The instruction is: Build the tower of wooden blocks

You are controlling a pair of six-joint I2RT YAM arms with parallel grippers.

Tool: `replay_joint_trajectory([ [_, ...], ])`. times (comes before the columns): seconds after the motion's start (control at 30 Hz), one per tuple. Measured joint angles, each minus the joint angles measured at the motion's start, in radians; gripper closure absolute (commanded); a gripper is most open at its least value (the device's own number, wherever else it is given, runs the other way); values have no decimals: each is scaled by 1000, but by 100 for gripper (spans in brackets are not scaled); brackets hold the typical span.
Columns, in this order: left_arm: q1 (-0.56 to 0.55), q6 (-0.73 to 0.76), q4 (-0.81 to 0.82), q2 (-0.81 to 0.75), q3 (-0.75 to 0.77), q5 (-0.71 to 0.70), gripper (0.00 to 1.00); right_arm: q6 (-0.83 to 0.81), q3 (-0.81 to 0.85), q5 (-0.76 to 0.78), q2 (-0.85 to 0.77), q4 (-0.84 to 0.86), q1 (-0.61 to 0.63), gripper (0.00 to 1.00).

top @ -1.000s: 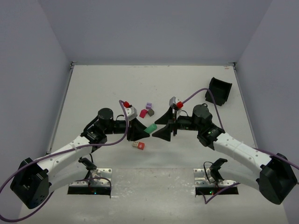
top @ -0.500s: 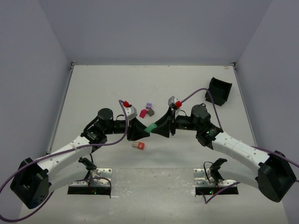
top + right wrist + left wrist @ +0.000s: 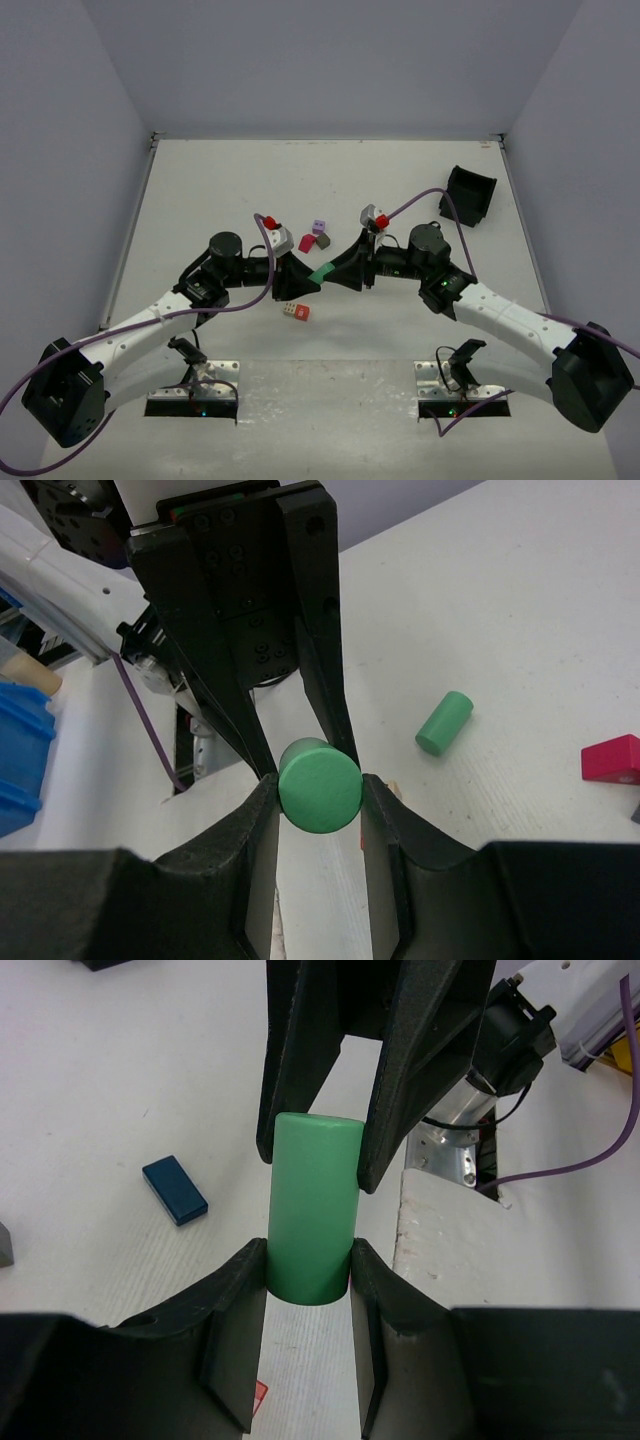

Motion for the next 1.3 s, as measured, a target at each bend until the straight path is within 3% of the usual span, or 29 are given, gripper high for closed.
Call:
replay_joint_trajectory([
  [0.1,0,0,0,0,0,-2,99,0,0,2,1,1,0,90],
  [0.2,0,0,0,0,0,-3,65,0,0,1,5,7,0,92],
  [0.23,0,-1,-1,0,0,-4,64,0,0,1,6,8,0,93],
  [0.3,0,-6,-1,0,0,-11,12,0,0,1,6,8,0,96],
  [0.33,0,-8,-1,0,0,-14,0,0,0,1,6,8,0,98],
  [0.5,0,-26,-25,-40,0,-57,0,-51,12,23,3,-26,1,99],
  [0.77,0,-139,-129,-153,3,-286,0,-165,22,88,-27,-111,1,100],
  [0.9,-4,-255,-221,-174,13,-487,0,-248,46,134,-28,-185,25,100],
  [1.13,-5,-524,-475,-187,27,-1005,0,-435,58,246,3,-280,228,99],
  [1.3,0,-636,-580,-169,29,-1196,0,-529,110,354,127,-328,353,98],
])
